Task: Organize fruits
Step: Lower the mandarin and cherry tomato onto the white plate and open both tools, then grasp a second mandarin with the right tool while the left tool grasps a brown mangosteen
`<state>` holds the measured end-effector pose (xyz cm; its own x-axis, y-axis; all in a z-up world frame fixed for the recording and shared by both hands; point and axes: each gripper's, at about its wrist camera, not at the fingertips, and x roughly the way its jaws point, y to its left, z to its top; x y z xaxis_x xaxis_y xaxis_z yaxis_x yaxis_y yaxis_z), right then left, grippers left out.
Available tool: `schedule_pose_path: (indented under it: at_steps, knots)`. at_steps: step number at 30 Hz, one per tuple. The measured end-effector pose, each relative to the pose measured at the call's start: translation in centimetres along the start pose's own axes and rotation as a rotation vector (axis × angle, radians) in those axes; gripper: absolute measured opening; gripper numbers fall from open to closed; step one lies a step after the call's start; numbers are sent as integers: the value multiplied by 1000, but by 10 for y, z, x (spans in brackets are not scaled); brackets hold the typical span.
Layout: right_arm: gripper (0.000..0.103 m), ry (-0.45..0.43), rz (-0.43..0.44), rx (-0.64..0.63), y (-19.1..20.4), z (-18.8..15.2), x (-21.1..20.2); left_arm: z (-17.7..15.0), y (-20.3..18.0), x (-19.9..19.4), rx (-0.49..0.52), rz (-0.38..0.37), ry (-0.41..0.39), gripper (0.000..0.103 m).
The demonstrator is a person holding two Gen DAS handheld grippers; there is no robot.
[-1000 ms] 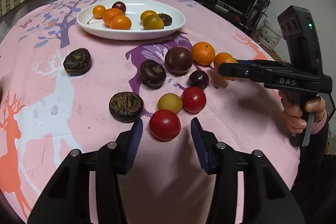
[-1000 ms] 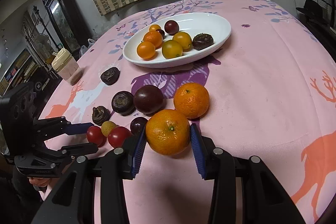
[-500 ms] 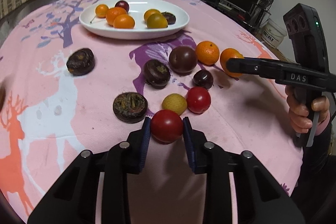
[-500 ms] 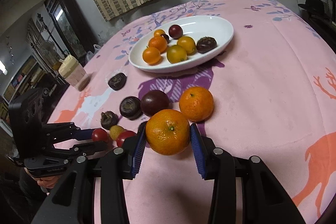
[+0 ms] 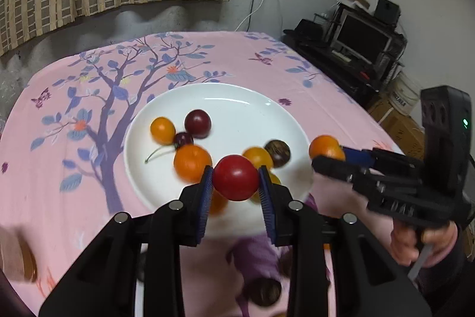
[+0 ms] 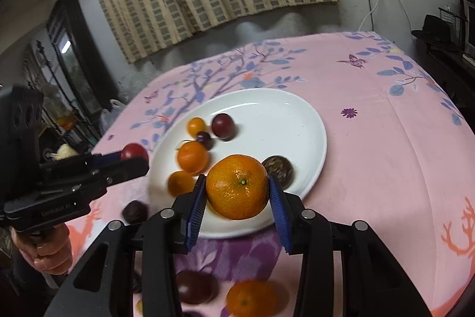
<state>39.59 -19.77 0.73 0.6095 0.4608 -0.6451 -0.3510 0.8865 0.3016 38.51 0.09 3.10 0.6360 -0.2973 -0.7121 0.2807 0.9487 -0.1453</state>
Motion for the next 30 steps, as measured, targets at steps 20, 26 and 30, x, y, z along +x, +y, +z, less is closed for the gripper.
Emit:
schedule_pose_path:
  at_steps: [20, 26, 30]
  knots:
    - [68, 6, -55, -69, -2, -42, -30, -54, 23, -53, -60, 191, -88, 98]
    - [68, 84, -107, -90, -1, -75, -29, -106, 42, -61, -99, 224, -36, 98]
    - [68, 98, -142, -145, 6, -85, -28, -120, 50, -65, -120, 221, -27, 98]
